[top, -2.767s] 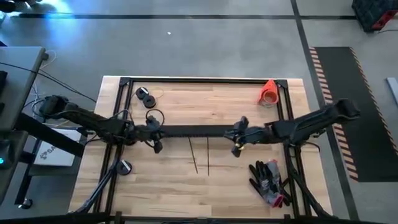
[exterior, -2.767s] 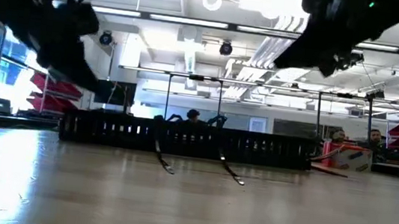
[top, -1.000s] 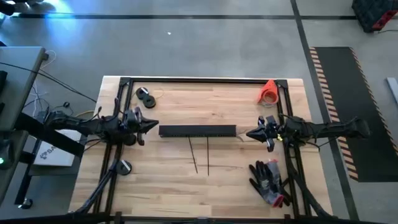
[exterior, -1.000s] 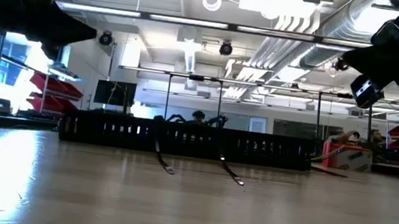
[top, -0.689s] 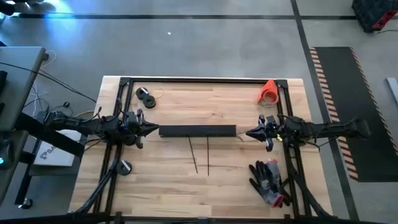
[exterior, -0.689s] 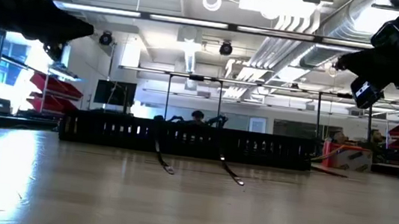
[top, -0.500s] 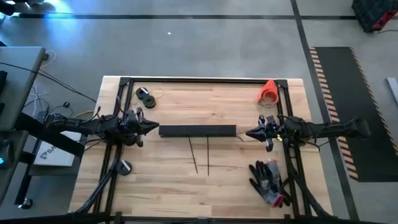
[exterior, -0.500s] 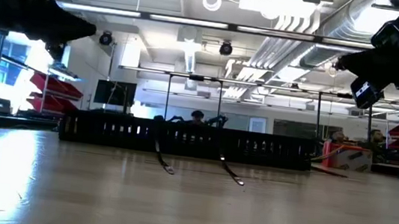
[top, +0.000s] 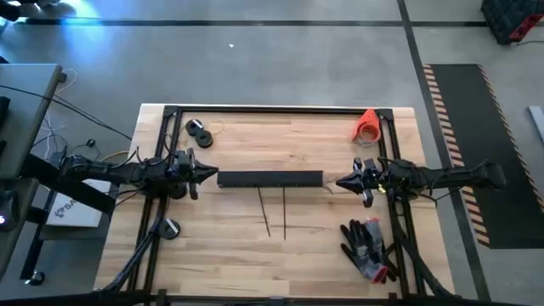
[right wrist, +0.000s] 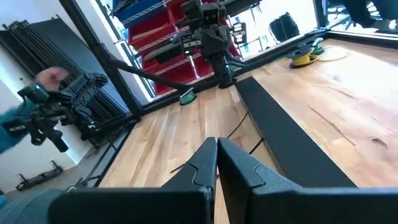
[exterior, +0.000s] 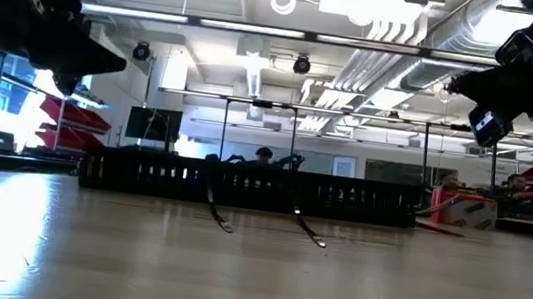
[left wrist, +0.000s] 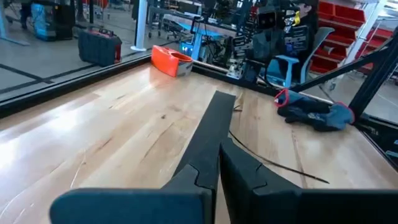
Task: Ziptie cables
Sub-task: Return to Home Position
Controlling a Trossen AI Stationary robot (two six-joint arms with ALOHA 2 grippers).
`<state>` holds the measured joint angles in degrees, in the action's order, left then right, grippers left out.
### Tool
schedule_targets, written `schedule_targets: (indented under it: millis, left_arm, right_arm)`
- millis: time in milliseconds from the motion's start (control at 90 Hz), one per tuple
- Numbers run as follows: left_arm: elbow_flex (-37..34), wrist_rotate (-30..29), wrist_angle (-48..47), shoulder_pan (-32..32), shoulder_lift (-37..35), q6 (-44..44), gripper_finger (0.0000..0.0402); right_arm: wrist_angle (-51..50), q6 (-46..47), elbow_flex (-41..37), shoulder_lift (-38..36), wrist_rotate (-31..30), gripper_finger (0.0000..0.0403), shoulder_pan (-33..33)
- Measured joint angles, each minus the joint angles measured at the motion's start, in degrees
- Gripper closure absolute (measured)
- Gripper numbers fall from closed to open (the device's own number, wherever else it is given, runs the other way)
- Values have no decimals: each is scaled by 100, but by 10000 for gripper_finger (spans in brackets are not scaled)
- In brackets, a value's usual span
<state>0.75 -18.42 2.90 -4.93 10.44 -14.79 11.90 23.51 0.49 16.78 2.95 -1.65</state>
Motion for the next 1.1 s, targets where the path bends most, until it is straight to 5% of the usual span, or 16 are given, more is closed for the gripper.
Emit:
schedule_targets:
  millis: [356, 822, 1100]
  left_arm:
    - [-7, -114, 53, -174, -1020, -8, 401]
    - [-4, -168, 250, 168, -1023, -6, 401]
    - [-4, -170, 249, 507, -1026, -4, 401]
  right_arm:
    - [-1054, 1, -2, -1671, 52, 403, -136]
    - [-1069, -17, -2, -1642, 50, 402, -99]
    - [-1081, -1728, -2, -1642, -100, 402, -99]
